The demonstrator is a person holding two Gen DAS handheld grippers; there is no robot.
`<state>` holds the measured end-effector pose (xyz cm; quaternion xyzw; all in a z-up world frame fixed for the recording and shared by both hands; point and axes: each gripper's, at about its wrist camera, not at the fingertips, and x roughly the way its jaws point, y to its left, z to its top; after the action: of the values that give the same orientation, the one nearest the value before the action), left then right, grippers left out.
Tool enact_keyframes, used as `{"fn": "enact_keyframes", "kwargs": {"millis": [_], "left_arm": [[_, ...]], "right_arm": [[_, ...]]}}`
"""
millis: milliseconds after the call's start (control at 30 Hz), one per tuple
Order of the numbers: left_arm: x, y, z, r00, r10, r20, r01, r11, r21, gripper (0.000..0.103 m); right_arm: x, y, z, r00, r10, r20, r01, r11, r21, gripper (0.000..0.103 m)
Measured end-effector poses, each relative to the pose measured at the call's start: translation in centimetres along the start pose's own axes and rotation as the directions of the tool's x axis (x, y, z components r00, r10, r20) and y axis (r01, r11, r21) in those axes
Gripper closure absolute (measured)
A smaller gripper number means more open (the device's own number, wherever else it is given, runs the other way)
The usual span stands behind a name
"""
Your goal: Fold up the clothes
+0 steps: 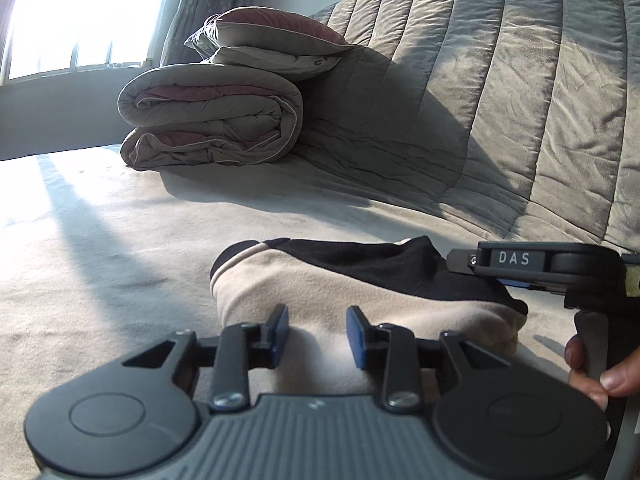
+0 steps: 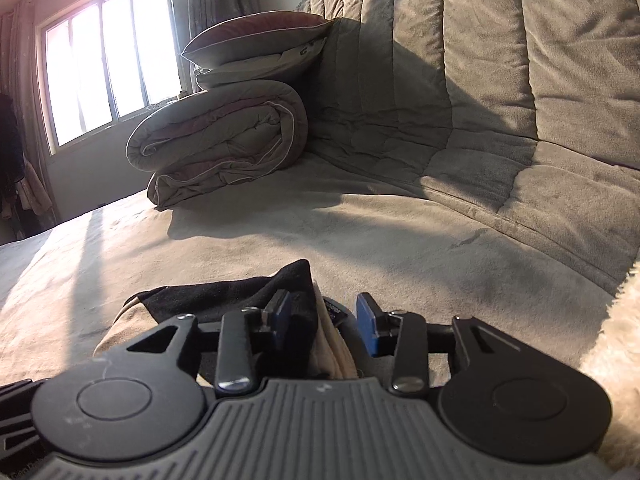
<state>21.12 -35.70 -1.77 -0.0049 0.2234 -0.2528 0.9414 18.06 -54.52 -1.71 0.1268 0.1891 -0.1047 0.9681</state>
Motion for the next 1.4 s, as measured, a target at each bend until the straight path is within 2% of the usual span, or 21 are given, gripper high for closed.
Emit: {"fn": "enact_keyframes", "kwargs": {"millis": [67, 233, 300, 433, 600, 700, 833, 967, 1100, 1167, 1233, 1300, 1400], "left_arm": [[-1.0, -0.2, 0.9, 0.999, 0.016, -0.050, -0.017, 1.000, -0.015, 0.037], [-4.0, -0.3, 2.1, 0.983, 0.050, -0.179, -0.066, 0.995, -0.080, 0.032], [-5.6, -0.8, 2.5, 0.976, 0.070, -0.204, -0.084, 0.995, -0.060, 0.023], [-8.9, -1.4, 3.3, 0.968, 0.087, -0.235, -0.098, 0.995, -0.034, 0.015], [-12.7, -1.4, 4.3, 0.952, 0.087, -0.294, -0.098, 0.995, -0.020, 0.007], [-14.4, -1.3, 4.6, 0.939, 0.091, -0.331, -0.102, 0.995, -0.017, 0.005], [-16.5, -0.8, 4.9, 0.925, 0.086, -0.371, -0.108, 0.993, -0.039, 0.002], [-18.1, -0.4, 5.0, 0.910, 0.066, -0.408, -0.105, 0.992, -0.074, 0.001], [-19.4, -0.2, 4.6, 0.893, 0.063, -0.446, -0.114, 0.990, -0.088, 0.001], [-19.9, 0.0, 4.3, 0.887, 0.073, -0.456, -0.130, 0.987, -0.096, 0.001], [-20.3, 0.0, 3.9, 0.884, 0.082, -0.459, -0.141, 0.985, -0.096, 0.001], [-20.6, -0.1, 3.6, 0.884, 0.089, -0.459, -0.145, 0.985, -0.089, 0.001], [-20.8, -0.6, 3.3, 0.883, 0.136, -0.449, -0.176, 0.983, -0.048, 0.001]], "right_arm": [[-1.2, -0.1, 0.6, 1.000, -0.005, -0.019, 0.005, 1.000, 0.005, 0.055], [-5.7, 0.2, 2.2, 0.999, -0.036, -0.023, 0.036, 0.999, -0.005, 0.040], [-7.5, 0.7, 2.7, 0.998, -0.045, -0.044, 0.044, 0.999, -0.010, 0.036], [-10.4, 2.1, 3.4, 0.995, -0.061, -0.084, 0.061, 0.998, -0.006, 0.031], [-13.6, 3.8, 3.8, 0.989, -0.072, -0.129, 0.074, 0.997, 0.012, 0.014], [-15.5, 4.8, 4.1, 0.985, -0.078, -0.155, 0.083, 0.996, 0.022, 0.008], [-18.1, 6.1, 4.4, 0.978, -0.086, -0.191, 0.095, 0.995, 0.036, 0.007], [-20.6, 7.5, 4.7, 0.970, -0.093, -0.226, 0.107, 0.993, 0.049, 0.000], [-22.0, 7.8, 3.1, 0.972, -0.072, -0.225, 0.081, 0.996, 0.035, 0.000], [-21.7, 7.6, 2.5, 0.956, -0.086, -0.280, 0.099, 0.995, 0.033, 0.000], [-22.1, 7.5, 2.9, 0.950, -0.110, -0.291, 0.122, 0.992, 0.022, 0.000], [-22.9, 7.2, 3.3, 0.958, -0.096, -0.271, 0.108, 0.994, 0.031, 0.000], [-23.5, 6.6, 3.6, 0.953, -0.072, -0.295, 0.094, 0.994, 0.060, 0.000]]}}
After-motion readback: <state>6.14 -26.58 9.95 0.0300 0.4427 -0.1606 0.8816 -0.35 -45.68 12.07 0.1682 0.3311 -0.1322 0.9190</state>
